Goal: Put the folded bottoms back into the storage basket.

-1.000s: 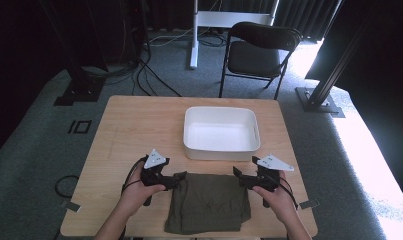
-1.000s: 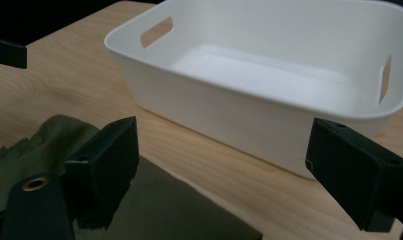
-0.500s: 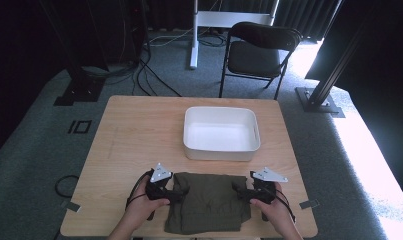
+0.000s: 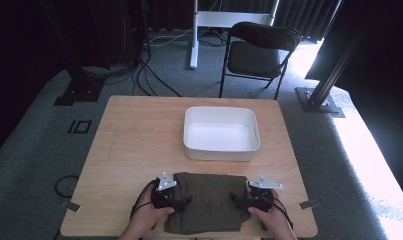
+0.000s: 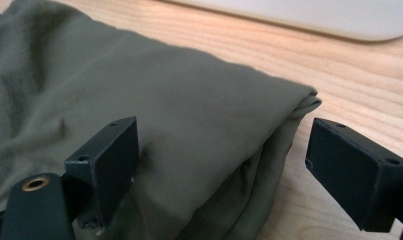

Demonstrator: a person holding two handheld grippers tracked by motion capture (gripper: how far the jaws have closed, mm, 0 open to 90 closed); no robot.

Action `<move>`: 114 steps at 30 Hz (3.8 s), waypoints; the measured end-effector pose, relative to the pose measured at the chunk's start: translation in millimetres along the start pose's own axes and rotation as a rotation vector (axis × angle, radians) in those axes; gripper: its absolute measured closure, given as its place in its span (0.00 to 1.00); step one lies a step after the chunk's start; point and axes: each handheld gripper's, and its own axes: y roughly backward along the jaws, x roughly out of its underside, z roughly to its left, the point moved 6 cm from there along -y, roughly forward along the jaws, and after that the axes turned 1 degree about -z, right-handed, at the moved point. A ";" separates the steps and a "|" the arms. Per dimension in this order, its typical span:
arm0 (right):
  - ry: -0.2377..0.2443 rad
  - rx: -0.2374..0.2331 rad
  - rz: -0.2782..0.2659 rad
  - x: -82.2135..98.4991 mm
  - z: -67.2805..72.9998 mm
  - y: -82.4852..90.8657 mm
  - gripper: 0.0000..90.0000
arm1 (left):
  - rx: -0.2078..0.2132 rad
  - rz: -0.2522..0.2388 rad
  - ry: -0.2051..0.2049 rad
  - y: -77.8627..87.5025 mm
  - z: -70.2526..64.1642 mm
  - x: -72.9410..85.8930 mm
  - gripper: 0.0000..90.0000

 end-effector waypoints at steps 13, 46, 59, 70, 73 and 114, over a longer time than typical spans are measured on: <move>0.038 0.014 0.029 10.0 4.3 -9.5 0.19 | -0.017 -0.002 -0.010 -8.6 -0.5 7.2 0.16; 0.121 -0.094 0.041 -10.2 29.5 7.5 0.89 | 0.062 -0.103 -0.065 2.6 -9.9 -17.0 0.83; 0.076 -0.157 -0.059 -64.2 19.3 39.5 0.90 | 0.084 -0.197 -0.072 24.7 -14.1 -63.8 0.84; 0.083 -0.152 -0.120 -104.5 6.8 53.4 0.90 | 0.084 -0.255 -0.084 35.3 -7.0 -119.9 0.84; 0.077 -0.147 -0.141 -127.4 -2.4 53.3 0.90 | 0.073 -0.269 -0.101 35.2 -2.9 -144.2 0.84; -0.085 -0.074 -0.131 -237.7 -90.3 -3.6 0.90 | 0.037 -0.293 -0.042 -29.7 55.0 -252.5 0.84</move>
